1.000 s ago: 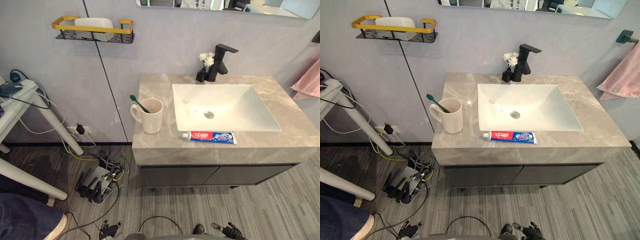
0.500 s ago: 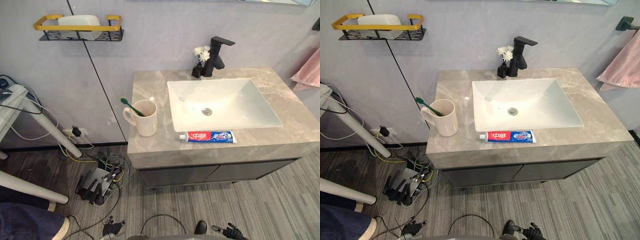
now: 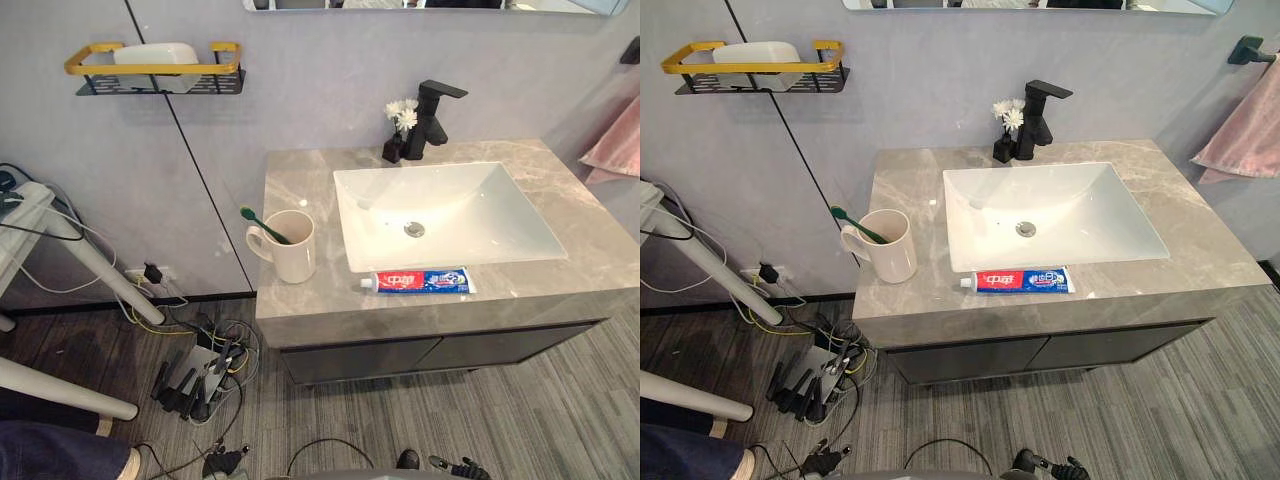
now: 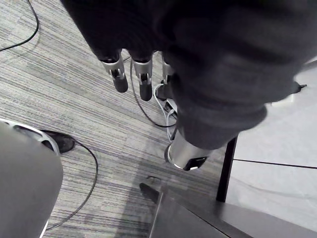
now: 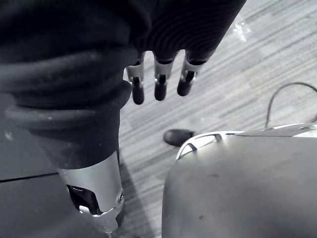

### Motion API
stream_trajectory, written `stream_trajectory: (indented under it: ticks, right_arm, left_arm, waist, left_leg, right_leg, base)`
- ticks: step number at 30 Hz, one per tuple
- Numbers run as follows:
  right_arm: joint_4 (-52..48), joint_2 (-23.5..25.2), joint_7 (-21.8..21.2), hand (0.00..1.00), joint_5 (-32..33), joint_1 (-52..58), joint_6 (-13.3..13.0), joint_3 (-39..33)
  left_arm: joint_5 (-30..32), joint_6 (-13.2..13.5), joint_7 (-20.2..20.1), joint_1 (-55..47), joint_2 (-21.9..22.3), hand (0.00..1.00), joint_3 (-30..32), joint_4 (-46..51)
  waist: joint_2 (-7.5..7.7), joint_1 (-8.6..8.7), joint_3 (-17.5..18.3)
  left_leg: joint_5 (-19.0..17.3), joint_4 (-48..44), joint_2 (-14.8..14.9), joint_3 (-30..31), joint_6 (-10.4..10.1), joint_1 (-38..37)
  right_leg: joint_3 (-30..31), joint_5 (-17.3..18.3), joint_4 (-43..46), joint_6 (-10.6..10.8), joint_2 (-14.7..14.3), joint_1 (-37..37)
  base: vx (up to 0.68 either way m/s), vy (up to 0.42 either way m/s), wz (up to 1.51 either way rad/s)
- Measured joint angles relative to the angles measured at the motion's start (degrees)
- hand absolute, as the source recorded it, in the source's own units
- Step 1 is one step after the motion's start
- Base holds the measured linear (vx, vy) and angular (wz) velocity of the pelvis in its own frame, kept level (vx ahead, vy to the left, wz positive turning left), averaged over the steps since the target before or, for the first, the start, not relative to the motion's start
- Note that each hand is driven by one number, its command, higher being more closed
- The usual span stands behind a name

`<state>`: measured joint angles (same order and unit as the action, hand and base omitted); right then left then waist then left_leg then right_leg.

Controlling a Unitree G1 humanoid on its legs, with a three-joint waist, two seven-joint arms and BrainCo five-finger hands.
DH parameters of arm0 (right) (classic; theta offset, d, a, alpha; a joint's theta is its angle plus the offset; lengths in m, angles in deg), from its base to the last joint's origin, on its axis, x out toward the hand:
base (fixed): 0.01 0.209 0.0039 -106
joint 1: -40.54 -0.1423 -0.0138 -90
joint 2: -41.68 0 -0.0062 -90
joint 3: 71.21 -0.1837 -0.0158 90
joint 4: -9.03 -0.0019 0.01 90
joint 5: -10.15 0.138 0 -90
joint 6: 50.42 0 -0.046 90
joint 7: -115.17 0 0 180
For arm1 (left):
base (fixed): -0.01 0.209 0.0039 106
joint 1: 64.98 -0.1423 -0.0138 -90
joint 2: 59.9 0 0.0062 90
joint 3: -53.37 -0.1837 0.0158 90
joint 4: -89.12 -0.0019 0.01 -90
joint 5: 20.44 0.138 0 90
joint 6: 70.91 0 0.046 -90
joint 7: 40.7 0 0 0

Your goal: Organize washtable

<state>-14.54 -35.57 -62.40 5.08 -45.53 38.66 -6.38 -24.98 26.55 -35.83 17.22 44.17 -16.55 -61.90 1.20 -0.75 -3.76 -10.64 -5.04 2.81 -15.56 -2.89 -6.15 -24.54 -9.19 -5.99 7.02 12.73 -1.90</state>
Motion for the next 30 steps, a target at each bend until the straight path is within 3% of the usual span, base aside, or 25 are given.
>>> stream_trajectory:
  ticks: [11, 13, 18, 20, 22, 23, 24, 27, 30]
  right_arm:
    - [0.47, -1.10, -0.22, 0.00, -0.01, -0.22, -1.07, 5.40]
    - [1.26, -1.25, -0.31, 0.00, 0.00, -0.23, -1.11, 5.25]
    - [2.70, -1.74, -1.33, 0.00, -0.01, 0.31, -1.00, 2.99]
    - [2.73, -2.01, -1.46, 0.00, -0.02, 0.14, -1.05, 2.72]
    - [2.42, -2.20, -1.44, 0.00, -0.05, -0.14, -1.12, 2.55]
    - [2.48, -2.09, -1.42, 0.00, -0.08, 0.05, -1.12, 2.66]
    - [2.42, -2.14, -1.43, 0.00, -0.12, -0.04, -1.14, 2.77]
    - [1.80, -2.40, -1.36, 0.00, -0.24, -0.30, -1.43, 3.11]
    - [1.79, -2.66, -1.35, 0.00, -0.20, -0.32, -1.21, 2.97]
  left_arm:
    - [-1.99, -0.48, -1.73, -0.70, -2.18, 0.00, -0.10, -4.21]
    - [-2.22, -0.77, -2.26, -1.49, -1.43, 0.00, 3.67, -4.27]
    - [-8.96, -1.85, -0.69, -3.09, -2.87, 0.00, 22.56, -1.70]
    - [-11.96, -2.05, 0.66, -3.19, -4.38, 0.00, 29.31, 3.41]
    - [-13.70, -2.05, 3.94, -3.76, -5.02, 0.00, 33.85, 17.05]
    - [-13.22, -1.88, 6.62, -4.60, -4.81, 0.00, 34.07, 28.86]
    - [-11.97, -1.57, 8.52, -4.93, -4.57, 0.00, 34.17, 40.36]
    - [-5.29, 0.48, 12.90, -4.56, -3.52, 0.00, 34.85, 62.36]
    - [-0.48, 0.65, 15.58, -3.38, -3.09, 0.00, 34.68, 72.34]
  waist:
    - [0.37, -0.27, -1.16]
    - [0.26, -0.32, -1.15]
    - [-0.89, -2.14, -1.30]
    - [-1.20, -3.39, -1.17]
    - [-1.81, -4.78, -0.84]
    - [-1.88, -5.85, -0.04]
    - [-2.27, -7.02, 0.49]
    - [-3.69, -8.81, 1.33]
    - [-5.15, -9.56, 1.71]
  left_leg:
    - [0.00, -0.92, 0.01, 1.46, 0.00, 0.83]
    - [0.00, -0.93, -0.03, 1.95, 0.00, 1.06]
    - [0.51, -1.02, -0.10, 6.60, 0.13, 2.70]
    - [1.04, -0.96, -0.19, 8.39, 0.14, 3.68]
    - [1.76, -0.95, -0.33, 11.07, 0.15, 4.89]
    - [2.19, -0.95, -0.78, 12.70, -0.08, 5.92]
    - [2.40, -1.02, -0.91, 13.91, -0.12, 6.37]
    - [2.54, -2.31, -1.69, 16.68, -0.12, 7.20]
    - [2.53, -3.05, -2.09, 18.18, -0.10, 7.67]
  right_leg:
    - [-0.43, 0.29, -0.01, 0.02, 0.03, -0.03]
    - [-0.75, 0.66, -0.01, -0.02, 0.07, -0.01]
    - [-5.17, 1.32, 0.01, -0.01, 0.15, -1.10]
    - [-6.68, 1.49, 0.03, -0.05, 0.21, -1.37]
    - [-8.94, 1.73, 0.09, -0.06, 0.36, -1.75]
    - [-9.68, 2.37, 0.25, 0.82, 0.80, -1.50]
    - [-10.76, 2.45, 0.27, 0.92, 0.84, -1.69]
    - [-13.26, 2.52, 0.28, 1.01, 1.33, -3.06]
    - [-14.49, 2.50, 0.28, 1.01, 1.61, -4.13]
  base:
    - [-0.02, -0.017, 0.03]
    - [-0.01, -0.028, 0.09]
    - [0.02, -0.043, 0.44]
    - [0.01, -0.033, 0.47]
    - [0.01, -0.043, 0.63]
    - [0.00, -0.038, 0.67]
    - [-0.01, -0.033, 0.56]
    - [-0.02, -0.006, 0.42]
    - [-0.03, 0.006, 0.32]
